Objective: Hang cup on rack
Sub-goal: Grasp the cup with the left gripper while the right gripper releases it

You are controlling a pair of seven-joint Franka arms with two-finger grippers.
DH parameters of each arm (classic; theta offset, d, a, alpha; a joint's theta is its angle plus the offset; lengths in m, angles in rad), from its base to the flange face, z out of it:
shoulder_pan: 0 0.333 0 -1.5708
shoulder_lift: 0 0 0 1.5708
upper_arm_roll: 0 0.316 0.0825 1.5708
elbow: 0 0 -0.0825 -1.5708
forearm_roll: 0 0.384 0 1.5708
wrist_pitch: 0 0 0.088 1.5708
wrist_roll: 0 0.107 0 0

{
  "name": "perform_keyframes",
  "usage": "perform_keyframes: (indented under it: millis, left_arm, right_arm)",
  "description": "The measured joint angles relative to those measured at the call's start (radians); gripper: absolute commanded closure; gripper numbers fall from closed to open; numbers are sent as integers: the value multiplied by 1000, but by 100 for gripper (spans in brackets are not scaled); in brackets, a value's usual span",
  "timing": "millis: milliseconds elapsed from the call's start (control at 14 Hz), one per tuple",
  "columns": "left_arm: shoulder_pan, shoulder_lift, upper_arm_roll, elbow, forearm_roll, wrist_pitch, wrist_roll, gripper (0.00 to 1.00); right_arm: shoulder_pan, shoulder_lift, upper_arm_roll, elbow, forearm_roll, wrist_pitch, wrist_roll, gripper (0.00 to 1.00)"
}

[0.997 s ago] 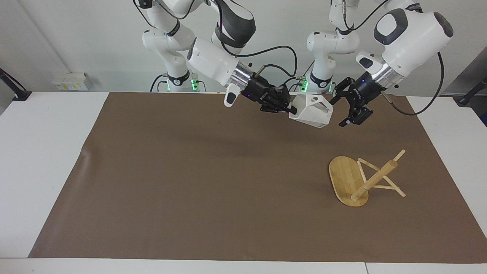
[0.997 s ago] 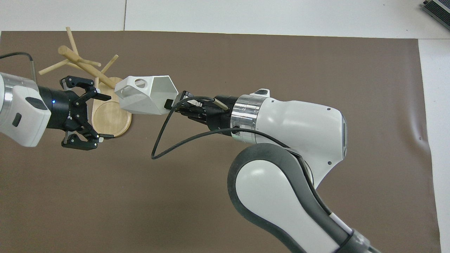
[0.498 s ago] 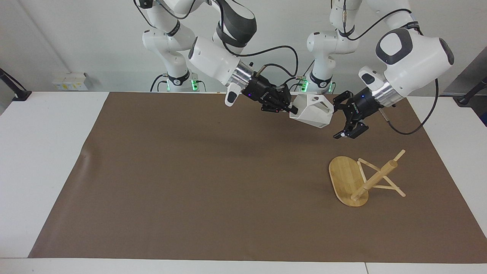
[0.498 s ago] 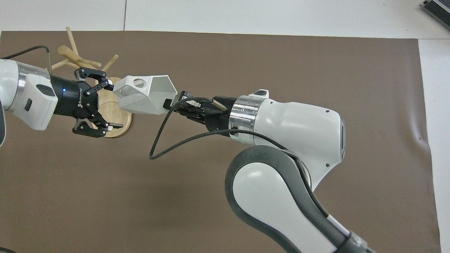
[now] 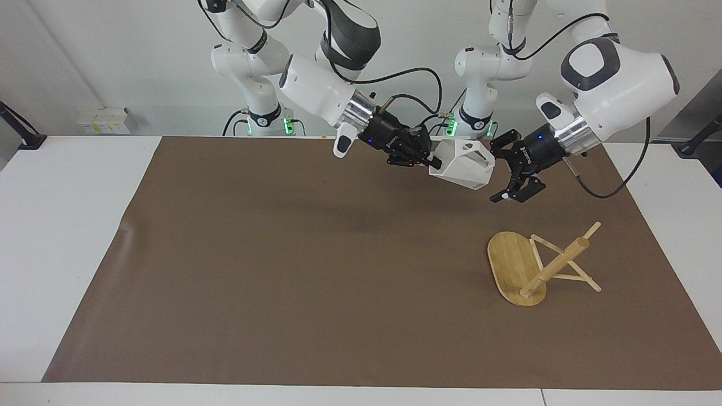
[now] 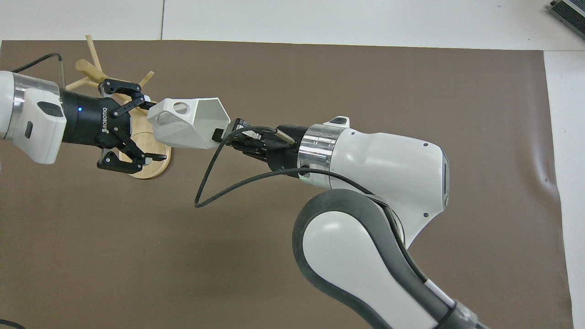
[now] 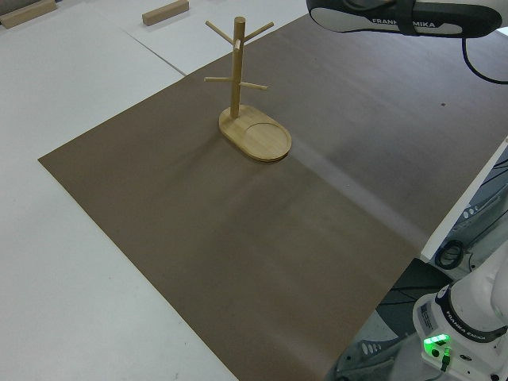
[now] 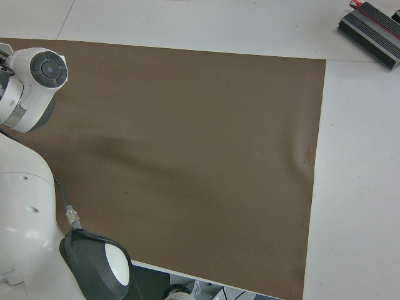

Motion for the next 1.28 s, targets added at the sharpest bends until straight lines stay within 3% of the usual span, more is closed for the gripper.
perform_keyframes:
  millis: [1282]
  left_arm:
    - [-2,0,-25,10,-89,-11,2,0]
  right_arm:
    - [0,0,0,0,0,0,0,100]
